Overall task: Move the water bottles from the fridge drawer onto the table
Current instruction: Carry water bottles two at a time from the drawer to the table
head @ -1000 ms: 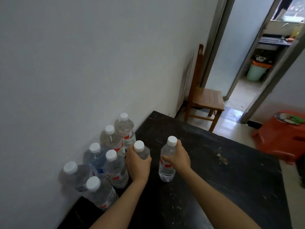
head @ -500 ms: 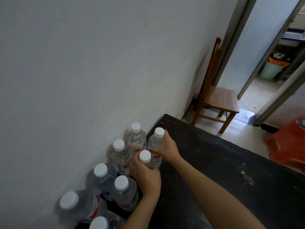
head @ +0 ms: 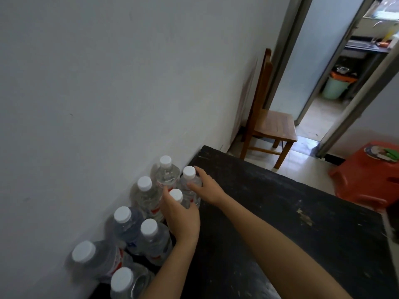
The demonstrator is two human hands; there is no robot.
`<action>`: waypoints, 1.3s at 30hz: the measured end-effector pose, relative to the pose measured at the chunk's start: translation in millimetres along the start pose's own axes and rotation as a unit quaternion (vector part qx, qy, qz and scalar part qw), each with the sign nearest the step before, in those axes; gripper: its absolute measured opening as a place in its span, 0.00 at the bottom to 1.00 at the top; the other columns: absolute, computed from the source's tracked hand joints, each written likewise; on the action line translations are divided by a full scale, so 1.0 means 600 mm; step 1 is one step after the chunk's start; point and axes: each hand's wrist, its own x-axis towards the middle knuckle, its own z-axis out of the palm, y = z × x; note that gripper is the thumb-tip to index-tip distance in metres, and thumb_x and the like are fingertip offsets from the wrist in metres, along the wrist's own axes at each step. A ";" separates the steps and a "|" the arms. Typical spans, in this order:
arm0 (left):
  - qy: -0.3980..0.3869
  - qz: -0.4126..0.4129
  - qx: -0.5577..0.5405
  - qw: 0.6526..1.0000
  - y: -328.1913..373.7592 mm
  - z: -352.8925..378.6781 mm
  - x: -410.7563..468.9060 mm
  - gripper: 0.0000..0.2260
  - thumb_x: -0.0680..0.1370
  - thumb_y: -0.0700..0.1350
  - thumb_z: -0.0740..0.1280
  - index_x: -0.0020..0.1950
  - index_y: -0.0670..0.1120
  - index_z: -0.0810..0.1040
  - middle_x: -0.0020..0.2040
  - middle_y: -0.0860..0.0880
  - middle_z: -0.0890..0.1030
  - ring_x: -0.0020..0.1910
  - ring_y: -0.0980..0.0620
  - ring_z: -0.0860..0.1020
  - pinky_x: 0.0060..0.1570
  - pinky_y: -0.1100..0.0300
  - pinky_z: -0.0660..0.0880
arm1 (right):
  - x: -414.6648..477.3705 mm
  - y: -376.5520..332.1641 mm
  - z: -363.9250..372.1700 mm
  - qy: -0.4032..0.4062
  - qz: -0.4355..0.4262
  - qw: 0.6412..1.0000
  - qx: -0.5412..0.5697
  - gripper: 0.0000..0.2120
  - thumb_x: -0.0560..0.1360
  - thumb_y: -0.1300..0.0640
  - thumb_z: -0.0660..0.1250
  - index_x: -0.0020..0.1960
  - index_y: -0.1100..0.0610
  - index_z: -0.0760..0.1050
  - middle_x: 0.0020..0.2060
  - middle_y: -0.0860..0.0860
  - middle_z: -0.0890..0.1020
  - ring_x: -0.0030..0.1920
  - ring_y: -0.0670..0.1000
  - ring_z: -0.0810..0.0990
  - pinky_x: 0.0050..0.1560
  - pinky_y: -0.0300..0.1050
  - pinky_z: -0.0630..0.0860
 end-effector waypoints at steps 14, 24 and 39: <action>-0.127 0.110 0.026 0.985 0.055 -0.126 -0.107 0.26 0.72 0.38 0.69 0.68 0.45 0.65 0.65 0.44 0.71 0.66 0.46 0.69 0.66 0.48 0.67 | -0.283 0.064 -0.103 0.091 0.004 0.994 -0.064 0.27 0.77 0.48 0.60 0.73 0.49 0.56 0.70 0.53 0.65 0.68 0.51 0.66 0.62 0.43 0.65; -0.229 0.204 0.047 0.951 0.056 -0.228 -0.174 0.20 0.73 0.37 0.67 0.65 0.43 0.69 0.62 0.46 0.72 0.61 0.50 0.71 0.61 0.55 0.69 | -0.484 0.099 -0.128 0.173 0.025 0.972 -0.159 0.26 0.76 0.47 0.61 0.72 0.49 0.58 0.72 0.52 0.63 0.70 0.51 0.64 0.66 0.47 0.65; -0.359 0.328 0.047 0.872 0.029 -0.409 -0.198 0.17 0.75 0.41 0.66 0.64 0.44 0.70 0.64 0.45 0.72 0.64 0.48 0.70 0.64 0.52 0.68 | -0.754 -0.006 0.051 0.332 0.059 0.928 -0.159 0.25 0.76 0.49 0.63 0.71 0.51 0.62 0.68 0.51 0.66 0.67 0.48 0.66 0.62 0.37 0.63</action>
